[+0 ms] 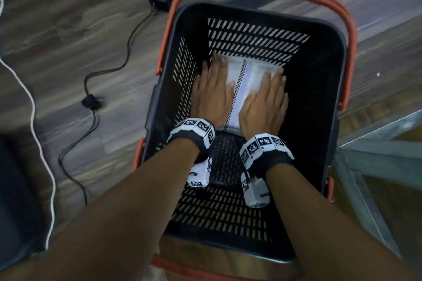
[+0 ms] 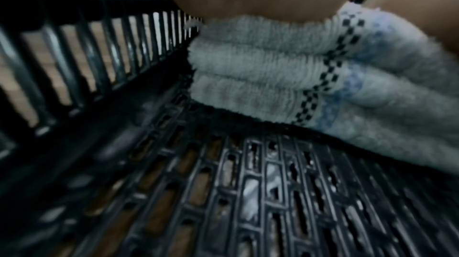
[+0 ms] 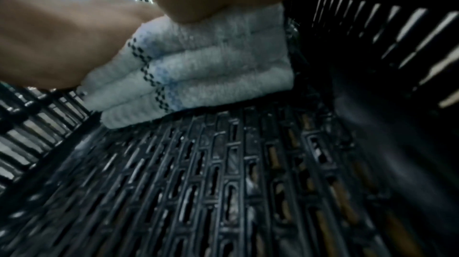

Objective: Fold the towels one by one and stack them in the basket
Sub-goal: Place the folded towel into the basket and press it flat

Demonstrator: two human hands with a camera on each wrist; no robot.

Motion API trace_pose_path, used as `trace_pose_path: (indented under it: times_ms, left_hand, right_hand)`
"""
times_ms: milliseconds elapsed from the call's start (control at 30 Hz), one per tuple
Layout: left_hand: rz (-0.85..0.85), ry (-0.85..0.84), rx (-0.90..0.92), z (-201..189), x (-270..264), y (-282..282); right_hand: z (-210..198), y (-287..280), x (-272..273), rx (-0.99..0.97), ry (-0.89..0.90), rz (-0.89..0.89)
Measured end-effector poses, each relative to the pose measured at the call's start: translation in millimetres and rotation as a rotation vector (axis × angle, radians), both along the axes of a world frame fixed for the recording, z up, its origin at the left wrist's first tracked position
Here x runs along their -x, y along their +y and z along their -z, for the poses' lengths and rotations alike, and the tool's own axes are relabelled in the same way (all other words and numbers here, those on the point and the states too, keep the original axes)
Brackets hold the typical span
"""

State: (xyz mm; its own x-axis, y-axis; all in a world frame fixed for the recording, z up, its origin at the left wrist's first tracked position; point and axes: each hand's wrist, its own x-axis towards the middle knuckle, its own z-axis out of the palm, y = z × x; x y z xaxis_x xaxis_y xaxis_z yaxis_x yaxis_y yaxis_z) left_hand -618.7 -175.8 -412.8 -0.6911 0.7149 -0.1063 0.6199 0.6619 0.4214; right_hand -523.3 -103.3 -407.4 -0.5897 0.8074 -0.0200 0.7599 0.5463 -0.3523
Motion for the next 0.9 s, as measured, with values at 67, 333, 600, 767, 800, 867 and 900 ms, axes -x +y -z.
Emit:
trace_pose_path:
  times_ms: [67,333,600,767,800,867,900]
  left_hand:
    - [0.011,0.008,0.026,1,0,1]
    - [0.122,-0.146,0.481,-65,6,5]
    - [0.171,-0.206,0.537,-224,1,-14]
    - [0.247,0.050,0.384,-369,-9,-19]
    - [0.257,0.092,0.372,-398,-15,-22]
    - [0.240,0.147,0.282,-450,-30,-30]
    - [0.236,0.171,0.216,-474,-41,-33]
  right_hand:
    - [1,1,0,0.001,-0.013,0.002]
    - [-54,15,-3,0.335,-0.278,-0.089]
    - [-213,39,-30,0.583,-0.341,-0.210]
    - [-350,50,-71,0.367,-0.303,-0.357]
    - [-379,51,-82,0.306,-0.297,-0.354]
    - [-430,51,-107,0.200,-0.280,-0.332]
    - [-451,52,-121,0.163,-0.260,-0.318]
